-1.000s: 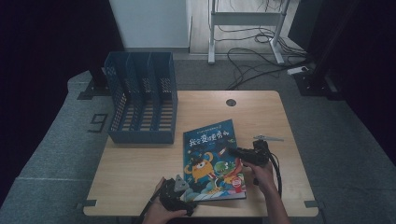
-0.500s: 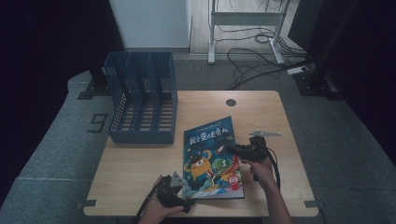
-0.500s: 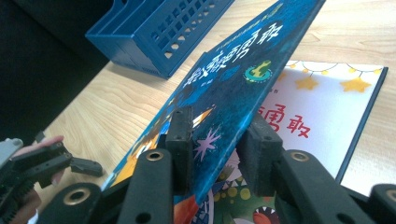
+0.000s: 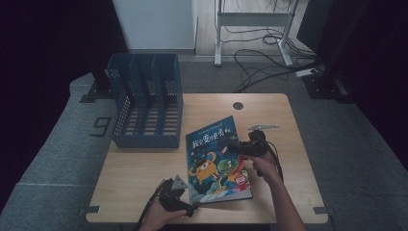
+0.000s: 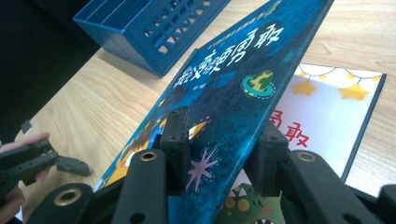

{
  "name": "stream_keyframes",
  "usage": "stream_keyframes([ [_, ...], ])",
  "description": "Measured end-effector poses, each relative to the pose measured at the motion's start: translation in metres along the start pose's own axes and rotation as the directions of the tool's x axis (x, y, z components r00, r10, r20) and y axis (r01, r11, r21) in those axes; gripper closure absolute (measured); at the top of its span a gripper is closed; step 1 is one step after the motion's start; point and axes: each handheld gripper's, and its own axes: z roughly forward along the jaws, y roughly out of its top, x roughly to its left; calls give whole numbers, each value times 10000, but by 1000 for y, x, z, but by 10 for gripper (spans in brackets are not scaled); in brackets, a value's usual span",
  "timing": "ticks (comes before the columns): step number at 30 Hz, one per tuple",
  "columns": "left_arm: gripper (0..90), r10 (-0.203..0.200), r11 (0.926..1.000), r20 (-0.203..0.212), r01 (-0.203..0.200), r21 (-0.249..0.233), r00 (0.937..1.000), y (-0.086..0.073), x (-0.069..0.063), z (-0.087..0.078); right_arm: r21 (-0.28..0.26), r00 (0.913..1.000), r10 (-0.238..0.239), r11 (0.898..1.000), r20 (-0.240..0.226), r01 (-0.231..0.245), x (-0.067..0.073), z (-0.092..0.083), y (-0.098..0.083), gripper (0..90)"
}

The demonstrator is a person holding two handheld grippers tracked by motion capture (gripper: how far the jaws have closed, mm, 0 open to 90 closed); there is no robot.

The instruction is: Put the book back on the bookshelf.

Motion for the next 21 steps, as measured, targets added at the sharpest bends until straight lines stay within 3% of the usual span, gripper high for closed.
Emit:
stream_keyframes([
  [7,0,85,10000,-41,-85,7,10000,1,-6,2,-82,9999,139,9999,4,-139,3,1,6,664],
  [10,0,26,10000,-82,-26,-62,10000,1,-6,3,-219,9990,372,9990,-254,-378,4,-1,6,701],
  [21,0,-84,9999,-20,84,-101,10000,3,-4,4,-147,9997,-124,9998,227,128,21,-7,15,706],
])
